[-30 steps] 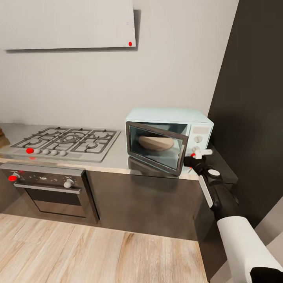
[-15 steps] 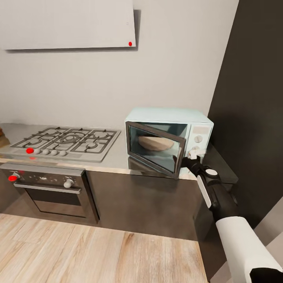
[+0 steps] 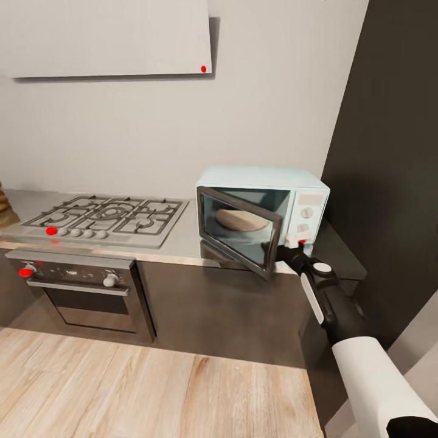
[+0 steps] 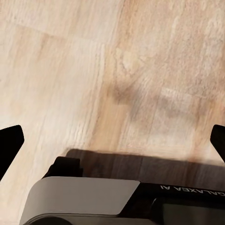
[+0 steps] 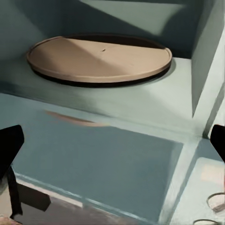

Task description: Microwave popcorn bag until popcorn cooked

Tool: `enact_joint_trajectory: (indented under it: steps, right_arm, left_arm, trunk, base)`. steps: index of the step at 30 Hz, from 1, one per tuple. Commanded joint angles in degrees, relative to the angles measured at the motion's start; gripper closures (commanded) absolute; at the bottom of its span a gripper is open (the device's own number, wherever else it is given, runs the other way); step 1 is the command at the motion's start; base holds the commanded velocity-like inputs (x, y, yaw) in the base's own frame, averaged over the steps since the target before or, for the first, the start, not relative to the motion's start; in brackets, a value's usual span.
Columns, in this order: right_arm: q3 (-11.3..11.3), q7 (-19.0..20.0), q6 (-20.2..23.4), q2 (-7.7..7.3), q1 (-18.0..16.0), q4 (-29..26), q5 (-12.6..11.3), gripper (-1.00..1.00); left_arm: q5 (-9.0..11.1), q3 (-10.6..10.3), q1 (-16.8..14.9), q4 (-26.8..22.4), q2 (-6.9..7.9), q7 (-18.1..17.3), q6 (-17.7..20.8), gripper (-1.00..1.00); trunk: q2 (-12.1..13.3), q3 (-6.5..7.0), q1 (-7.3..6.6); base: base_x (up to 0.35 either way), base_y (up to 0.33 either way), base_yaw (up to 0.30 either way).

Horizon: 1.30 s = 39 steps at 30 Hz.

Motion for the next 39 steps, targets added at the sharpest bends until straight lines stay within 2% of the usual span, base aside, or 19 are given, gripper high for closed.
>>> enact_joint_trajectory:
  steps: [1, 6, 14, 17, 23, 30, 39]
  right_arm:
    - [0.7, 0.1, 0.3, -0.04, 0.0, -0.1, 0.0, -1.0]
    - [1.5, 0.0, 0.3, 1.01, 0.1, -0.1, 0.0, -1.0]
    - [1.7, 0.0, 0.2, 1.28, 0.2, -0.3, -0.1, -1.0]
    - [1.7, -0.1, 0.2, 1.88, 0.2, -0.3, 0.0, -1.0]
    - [1.7, -0.2, 0.2, 2.06, 0.2, -0.3, 0.0, -1.0]
    - [1.7, -0.2, 0.3, 2.08, 0.2, -0.4, 0.0, -1.0]
    - [1.7, -0.2, 0.3, 2.02, 0.3, -0.7, 0.0, -1.0]
  left_arm:
    - [0.1, 0.2, 0.0, 0.0, -0.03, 0.1, -0.2, -1.0]
    - [0.1, 0.2, 0.0, 0.0, -0.03, 0.1, -0.2, -1.0]
    - [0.1, 0.2, 0.0, 0.0, -0.03, 0.1, -0.2, -1.0]
    - [0.1, 0.2, 0.0, 0.0, -0.03, 0.1, -0.2, -1.0]
    - [0.1, 0.1, 0.0, 0.0, -0.03, 0.1, -0.2, -1.0]
    - [0.1, 0.2, 0.0, 0.0, -0.03, 0.1, -0.2, -1.0]
    - [0.2, 0.3, 0.0, 0.0, -0.02, 0.1, -0.2, -1.0]
  trunk:
    - [0.0, -0.06, -0.01]
    - [0.0, -0.06, -0.01]
    - [0.0, -0.06, -0.01]
    - [0.0, -0.06, -0.01]
    - [0.0, -0.06, -0.01]
    - [0.0, -0.06, -0.01]
    - [0.0, -0.06, -0.01]
  base:
    - [-0.022, 0.003, 0.0]
    - [-0.15, 0.084, 0.0]
    - [-0.013, 0.008, 0.007]
    - [0.0, 0.0, 0.142]
    - [-0.19, 0.0, 0.035]
    - [-0.044, 0.0, 0.255]
    - [-0.135, 0.0, 0.125]
